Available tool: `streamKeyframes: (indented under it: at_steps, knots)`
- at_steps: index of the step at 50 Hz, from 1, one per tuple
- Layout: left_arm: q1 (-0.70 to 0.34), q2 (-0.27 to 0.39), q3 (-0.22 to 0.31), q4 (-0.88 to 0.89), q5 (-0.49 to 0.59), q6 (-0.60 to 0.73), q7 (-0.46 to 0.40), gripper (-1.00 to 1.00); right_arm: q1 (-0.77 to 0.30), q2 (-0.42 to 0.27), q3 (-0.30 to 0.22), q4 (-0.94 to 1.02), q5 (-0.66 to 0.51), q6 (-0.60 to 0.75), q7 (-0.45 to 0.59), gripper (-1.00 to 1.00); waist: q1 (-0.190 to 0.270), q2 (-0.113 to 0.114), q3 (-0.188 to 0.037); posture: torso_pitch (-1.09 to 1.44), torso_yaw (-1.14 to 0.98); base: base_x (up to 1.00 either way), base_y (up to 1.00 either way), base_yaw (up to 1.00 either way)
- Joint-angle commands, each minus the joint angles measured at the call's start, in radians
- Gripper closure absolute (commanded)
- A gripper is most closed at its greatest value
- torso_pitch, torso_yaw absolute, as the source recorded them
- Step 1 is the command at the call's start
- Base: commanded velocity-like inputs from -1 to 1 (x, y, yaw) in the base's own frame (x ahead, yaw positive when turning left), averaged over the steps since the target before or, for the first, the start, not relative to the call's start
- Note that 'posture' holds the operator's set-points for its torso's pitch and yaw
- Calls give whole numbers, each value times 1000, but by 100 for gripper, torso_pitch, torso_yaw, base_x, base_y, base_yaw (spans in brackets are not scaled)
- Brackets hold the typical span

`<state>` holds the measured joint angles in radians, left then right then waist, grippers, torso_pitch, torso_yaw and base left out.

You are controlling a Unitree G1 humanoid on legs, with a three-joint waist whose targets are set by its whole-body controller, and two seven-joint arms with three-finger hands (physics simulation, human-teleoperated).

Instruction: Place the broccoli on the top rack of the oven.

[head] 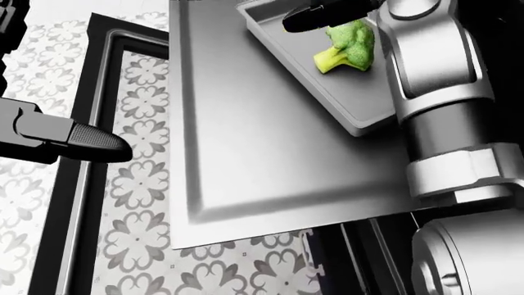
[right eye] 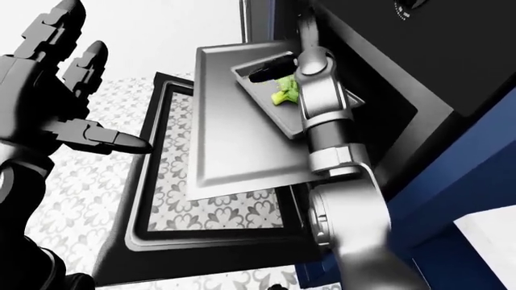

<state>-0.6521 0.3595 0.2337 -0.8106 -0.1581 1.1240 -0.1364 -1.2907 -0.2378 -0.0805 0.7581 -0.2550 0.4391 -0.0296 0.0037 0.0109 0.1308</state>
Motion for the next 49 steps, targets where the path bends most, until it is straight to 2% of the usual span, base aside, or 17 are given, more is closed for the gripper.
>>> streamKeyframes:
  at_steps: [1,9,20,25,29,34,41,49]
  knots:
    - [-29,13,15,-21,5,-24,6,-100,-42,-6,1,-64,16,-7,19,-100,2,-1,-34,12,0,0,0,0]
    - [-27,15,14,-25,1,-17,7,-100,-21,22,16,-254,77,115,111,-100,4,-4,-39,11,0,0,0,0]
    - [-22,15,22,-33,-5,-11,6,-100,70,17,17,-643,87,330,204,-100,10,-4,-88,0,0,0,0,0]
    - [-25,12,23,-34,-9,-9,11,-100,166,17,24,-871,76,429,246,-100,12,-5,-96,0,0,0,0,0]
    - [-37,14,24,-41,-19,4,15,-100,252,20,39,-1035,56,495,280,-100,13,-5,-99,0,0,0,0,0]
    - [-62,18,25,-53,-31,33,24,-100,302,27,43,-1156,33,548,318,-100,11,-3,-99,0,0,0,0,0]
    - [-80,25,34,-56,-50,48,37,-100,326,8,44,-1277,-4,626,377,-100,9,0,-96,0,0,0,0,0]
    - [-53,25,34,-65,-62,34,46,-100,332,3,55,-1381,-40,703,421,-100,5,3,-95,0,0,0,0,0]
